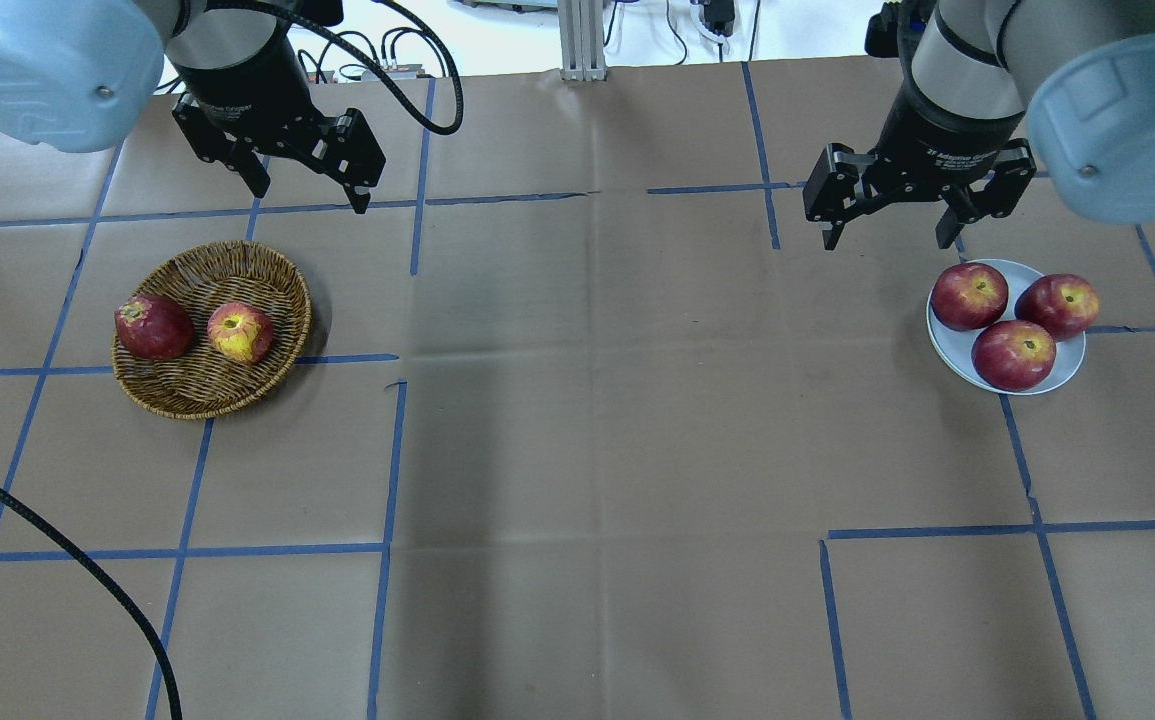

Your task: Transfer apple from basket to plate

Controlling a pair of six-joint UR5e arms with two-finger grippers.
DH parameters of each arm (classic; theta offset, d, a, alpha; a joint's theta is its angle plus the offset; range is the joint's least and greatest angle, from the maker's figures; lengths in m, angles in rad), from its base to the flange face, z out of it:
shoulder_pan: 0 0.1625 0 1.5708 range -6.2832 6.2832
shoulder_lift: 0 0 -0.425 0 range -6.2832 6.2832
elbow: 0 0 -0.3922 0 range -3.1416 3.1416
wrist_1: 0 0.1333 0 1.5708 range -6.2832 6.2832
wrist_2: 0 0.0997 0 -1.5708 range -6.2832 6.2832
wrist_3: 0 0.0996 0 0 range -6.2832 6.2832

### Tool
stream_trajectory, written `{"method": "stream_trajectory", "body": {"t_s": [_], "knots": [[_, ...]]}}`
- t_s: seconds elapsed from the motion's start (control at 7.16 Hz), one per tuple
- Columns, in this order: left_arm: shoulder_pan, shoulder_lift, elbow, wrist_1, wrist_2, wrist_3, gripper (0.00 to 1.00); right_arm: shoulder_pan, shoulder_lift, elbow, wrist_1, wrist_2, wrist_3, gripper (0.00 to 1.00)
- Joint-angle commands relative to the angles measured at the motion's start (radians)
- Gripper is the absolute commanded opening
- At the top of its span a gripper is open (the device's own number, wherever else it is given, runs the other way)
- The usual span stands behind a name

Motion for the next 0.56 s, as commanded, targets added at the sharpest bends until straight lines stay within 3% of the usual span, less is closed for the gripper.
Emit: {"method": "stream_trajectory", "body": {"t_s": [0.0, 0.42], "knots": [[0.000, 0.000, 0.000, 0.000, 0.000, 0.000, 0.99, -0.001, 0.001, 0.025, -0.001, 0.006, 0.002, 1.00], [0.000, -0.003, 0.000, 0.000, -0.003, 0.000, 0.99, -0.007, -0.008, 0.022, -0.015, 0.000, -0.006, 1.00]]}}
